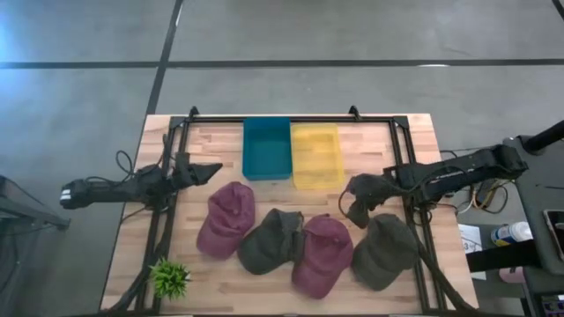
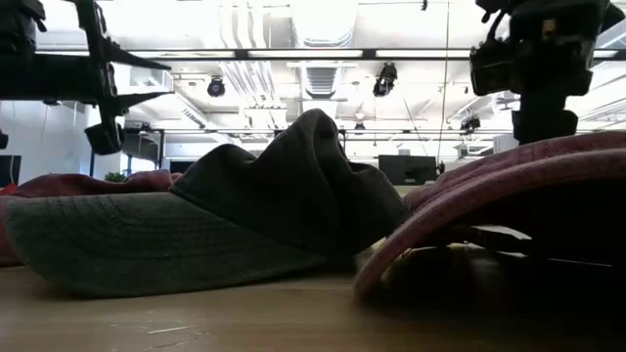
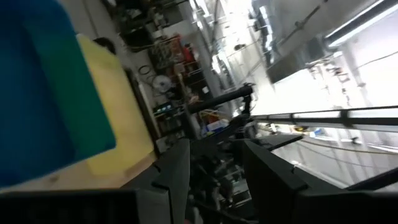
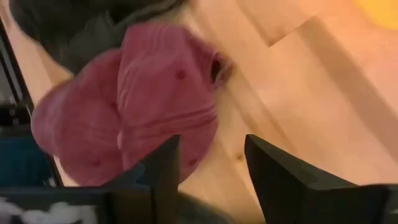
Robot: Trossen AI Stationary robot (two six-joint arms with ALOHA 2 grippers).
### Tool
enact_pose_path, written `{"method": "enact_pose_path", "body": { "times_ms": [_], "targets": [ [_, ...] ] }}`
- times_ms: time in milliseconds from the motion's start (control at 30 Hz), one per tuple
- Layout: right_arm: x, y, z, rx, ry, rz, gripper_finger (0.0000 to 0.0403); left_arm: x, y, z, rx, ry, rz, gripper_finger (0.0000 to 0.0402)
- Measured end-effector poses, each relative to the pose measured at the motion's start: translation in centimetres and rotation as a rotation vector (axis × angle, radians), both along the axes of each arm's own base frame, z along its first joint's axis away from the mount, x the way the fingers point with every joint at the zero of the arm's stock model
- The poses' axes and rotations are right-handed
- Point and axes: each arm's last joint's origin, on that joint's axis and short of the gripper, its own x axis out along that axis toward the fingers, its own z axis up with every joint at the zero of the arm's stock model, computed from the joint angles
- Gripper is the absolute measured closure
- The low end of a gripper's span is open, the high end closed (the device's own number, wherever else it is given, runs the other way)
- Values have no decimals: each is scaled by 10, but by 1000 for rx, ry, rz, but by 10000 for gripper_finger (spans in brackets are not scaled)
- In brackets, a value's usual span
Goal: Pick & Place hat
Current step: Put the right red cap into the yellow bin
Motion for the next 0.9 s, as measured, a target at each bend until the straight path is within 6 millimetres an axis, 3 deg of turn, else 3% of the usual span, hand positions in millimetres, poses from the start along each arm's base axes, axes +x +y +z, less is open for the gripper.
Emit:
{"method": "enact_pose_path", "body": {
  "times_ms": [267,533,733,900],
  "targets": [
    [10,24,-7,11,67,86,204,6,-1,-10,-42,98,-36,259],
    [19,53,1,24,82,133,204,10,-2,-16,-56,160,-88,259],
    [34,76,-1,0,122,66,204,13,-6,-19,-21,206,-236,259],
    [59,104,5,-28,141,33,204,13,-12,-21,36,225,-398,259]
  ]
}}
